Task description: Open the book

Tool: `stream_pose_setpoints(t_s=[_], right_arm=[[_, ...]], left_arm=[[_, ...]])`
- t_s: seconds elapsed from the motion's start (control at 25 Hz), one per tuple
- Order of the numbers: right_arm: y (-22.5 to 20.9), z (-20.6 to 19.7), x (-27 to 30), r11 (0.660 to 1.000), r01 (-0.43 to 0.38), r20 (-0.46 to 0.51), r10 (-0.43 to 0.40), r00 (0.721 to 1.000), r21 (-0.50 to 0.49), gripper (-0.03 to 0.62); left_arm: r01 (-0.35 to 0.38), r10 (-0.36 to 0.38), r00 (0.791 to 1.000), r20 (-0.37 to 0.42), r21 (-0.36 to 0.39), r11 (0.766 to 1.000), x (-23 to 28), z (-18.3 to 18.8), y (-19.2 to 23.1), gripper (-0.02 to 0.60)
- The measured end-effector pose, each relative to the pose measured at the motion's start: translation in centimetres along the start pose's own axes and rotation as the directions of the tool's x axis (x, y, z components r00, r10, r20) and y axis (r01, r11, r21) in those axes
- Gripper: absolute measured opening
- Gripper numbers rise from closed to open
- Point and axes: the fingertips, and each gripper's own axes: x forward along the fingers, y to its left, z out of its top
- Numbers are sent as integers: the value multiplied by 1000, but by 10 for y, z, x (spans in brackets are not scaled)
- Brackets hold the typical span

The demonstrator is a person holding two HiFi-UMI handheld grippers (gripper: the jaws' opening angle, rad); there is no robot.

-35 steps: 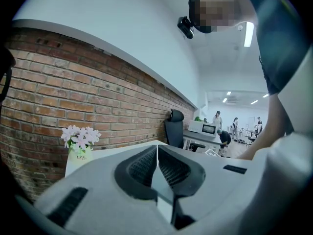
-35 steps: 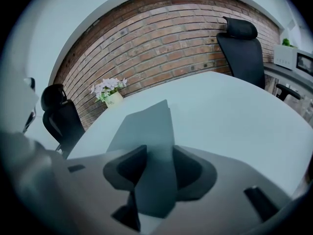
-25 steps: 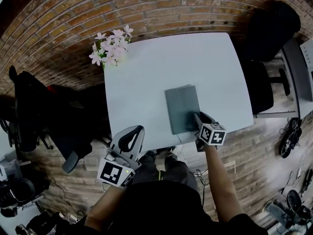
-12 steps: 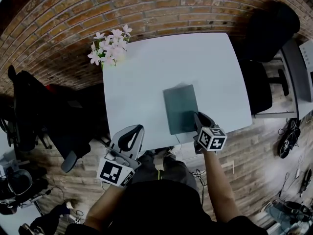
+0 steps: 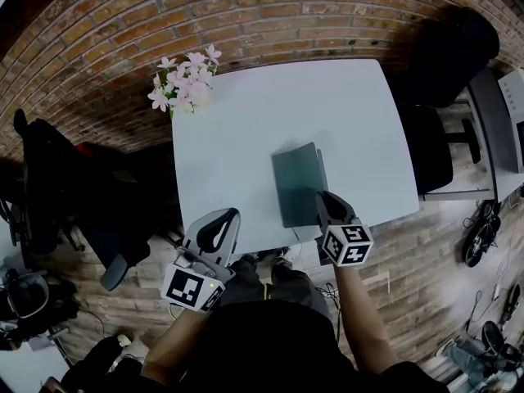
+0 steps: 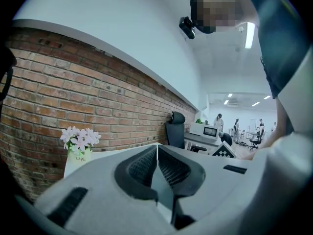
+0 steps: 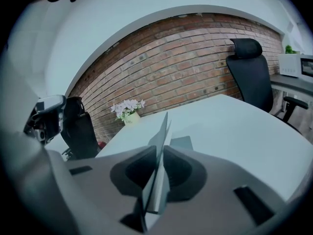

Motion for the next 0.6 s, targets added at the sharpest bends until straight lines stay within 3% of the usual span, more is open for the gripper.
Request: stream_pose_setpoints(t_s=[0.36,0.6], right_arm=[[39,15,-5,988,1,9,1,1000,-155,62],[47,14,-4,931,71,-11,-80,997,-359,63]], left_arm=[[-1,1,1000,17,-2,1000,-1,6,4,29],[-6,6,1000,17,-7,1000,-5,5,9,29]])
